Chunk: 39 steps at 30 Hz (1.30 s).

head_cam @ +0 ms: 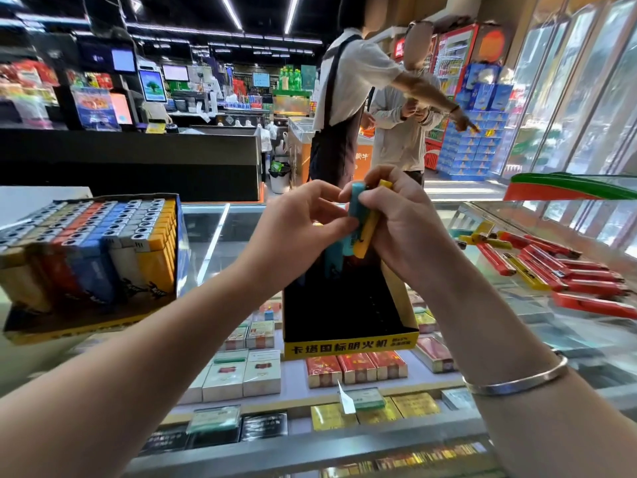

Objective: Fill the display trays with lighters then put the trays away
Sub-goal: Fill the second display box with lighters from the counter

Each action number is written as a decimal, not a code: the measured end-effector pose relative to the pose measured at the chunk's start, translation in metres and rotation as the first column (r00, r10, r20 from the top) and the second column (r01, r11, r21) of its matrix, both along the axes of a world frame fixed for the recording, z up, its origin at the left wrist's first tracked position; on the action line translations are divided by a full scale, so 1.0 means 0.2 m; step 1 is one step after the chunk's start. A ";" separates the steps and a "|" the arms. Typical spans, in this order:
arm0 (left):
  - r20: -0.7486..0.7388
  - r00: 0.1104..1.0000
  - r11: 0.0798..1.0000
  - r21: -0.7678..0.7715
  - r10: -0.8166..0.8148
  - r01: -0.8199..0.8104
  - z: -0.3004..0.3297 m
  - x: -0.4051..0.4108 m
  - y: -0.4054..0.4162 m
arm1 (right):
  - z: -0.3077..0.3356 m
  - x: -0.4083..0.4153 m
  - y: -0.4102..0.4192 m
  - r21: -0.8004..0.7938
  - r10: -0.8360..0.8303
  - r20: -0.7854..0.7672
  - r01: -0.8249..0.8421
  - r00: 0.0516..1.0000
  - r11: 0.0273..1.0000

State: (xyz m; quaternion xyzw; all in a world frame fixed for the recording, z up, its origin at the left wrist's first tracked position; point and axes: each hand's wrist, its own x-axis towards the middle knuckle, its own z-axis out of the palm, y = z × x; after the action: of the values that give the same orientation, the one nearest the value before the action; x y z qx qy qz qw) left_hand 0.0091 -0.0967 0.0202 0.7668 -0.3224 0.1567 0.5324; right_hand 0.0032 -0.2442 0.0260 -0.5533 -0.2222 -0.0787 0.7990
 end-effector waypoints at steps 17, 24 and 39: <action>-0.074 0.987 0.985 0.088 -0.145 0.151 0.04 0.01 0.03 | 0.01 0.03 -0.08 0.057 -0.341 -0.176 0.355 0.924 0.933; 0.260 0.965 0.824 0.554 -0.036 -0.118 0.04 0.01 0.06 | 0.00 0.03 -0.06 -0.022 -0.401 -0.161 0.403 0.902 0.915; 0.582 0.803 0.735 0.487 0.129 -0.471 -0.02 0.01 0.03 | 0.01 0.01 -0.05 -0.071 -0.440 -0.152 0.434 0.885 0.898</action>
State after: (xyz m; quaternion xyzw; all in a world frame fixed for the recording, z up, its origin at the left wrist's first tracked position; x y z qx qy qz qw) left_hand 0.0107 -0.0909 0.0166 0.8692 -0.3508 0.3286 0.1163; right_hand 0.0055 -0.2543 0.0284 -0.6074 -0.0269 -0.2068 0.7666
